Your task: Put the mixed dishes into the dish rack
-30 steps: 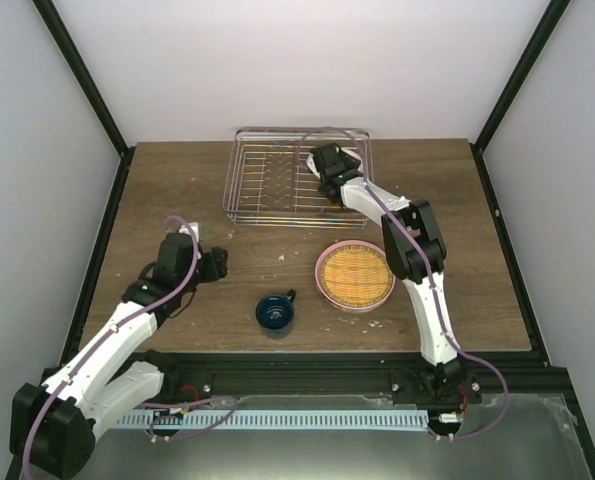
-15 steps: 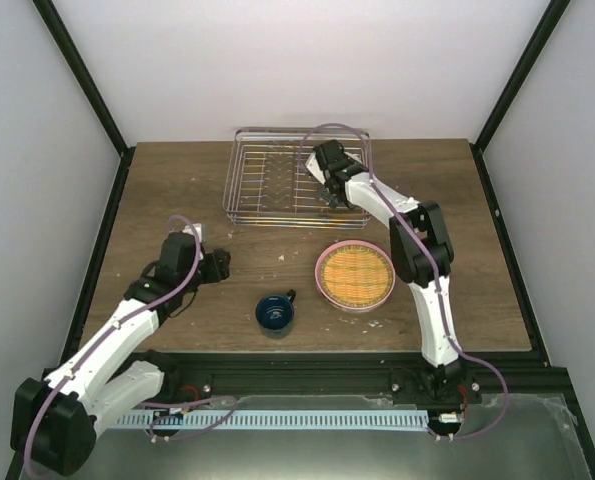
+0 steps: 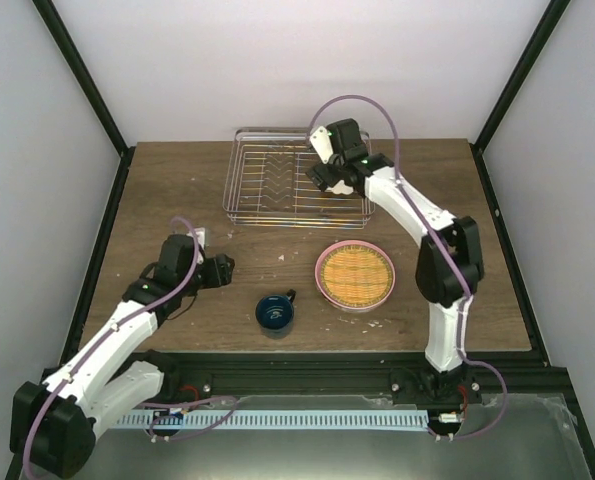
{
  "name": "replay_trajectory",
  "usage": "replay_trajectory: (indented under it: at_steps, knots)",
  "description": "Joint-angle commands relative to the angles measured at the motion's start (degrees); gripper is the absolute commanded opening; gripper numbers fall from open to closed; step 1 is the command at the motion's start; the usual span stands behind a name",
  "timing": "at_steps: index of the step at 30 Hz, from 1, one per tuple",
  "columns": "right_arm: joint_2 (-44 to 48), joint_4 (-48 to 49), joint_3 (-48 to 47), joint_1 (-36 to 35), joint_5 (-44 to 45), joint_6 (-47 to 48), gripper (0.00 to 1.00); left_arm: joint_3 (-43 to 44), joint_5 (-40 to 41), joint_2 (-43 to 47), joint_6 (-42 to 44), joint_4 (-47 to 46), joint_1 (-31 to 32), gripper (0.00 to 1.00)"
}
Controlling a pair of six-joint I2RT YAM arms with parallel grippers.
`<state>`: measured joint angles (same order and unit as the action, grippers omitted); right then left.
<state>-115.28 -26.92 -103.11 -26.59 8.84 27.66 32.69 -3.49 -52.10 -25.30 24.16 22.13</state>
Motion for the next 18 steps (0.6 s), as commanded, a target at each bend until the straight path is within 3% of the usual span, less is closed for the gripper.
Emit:
replay_trajectory:
  at_steps: [1,11,18]
  knots:
    - [10.11,5.11,6.54,-0.34,-6.65,-10.88,1.0,-0.41,-3.8,2.03,0.38,1.77,0.72,0.71]
    - [23.12,5.75,22.26,-4.96,-5.93,-27.89,1.0,2.29,6.36,-2.1,-5.97,5.64,20.3,0.72]
    - [27.89,3.38,25.57,-5.45,-5.31,-33.51,1.0,2.84,10.4,-8.26,-11.69,7.02,27.75,0.72]
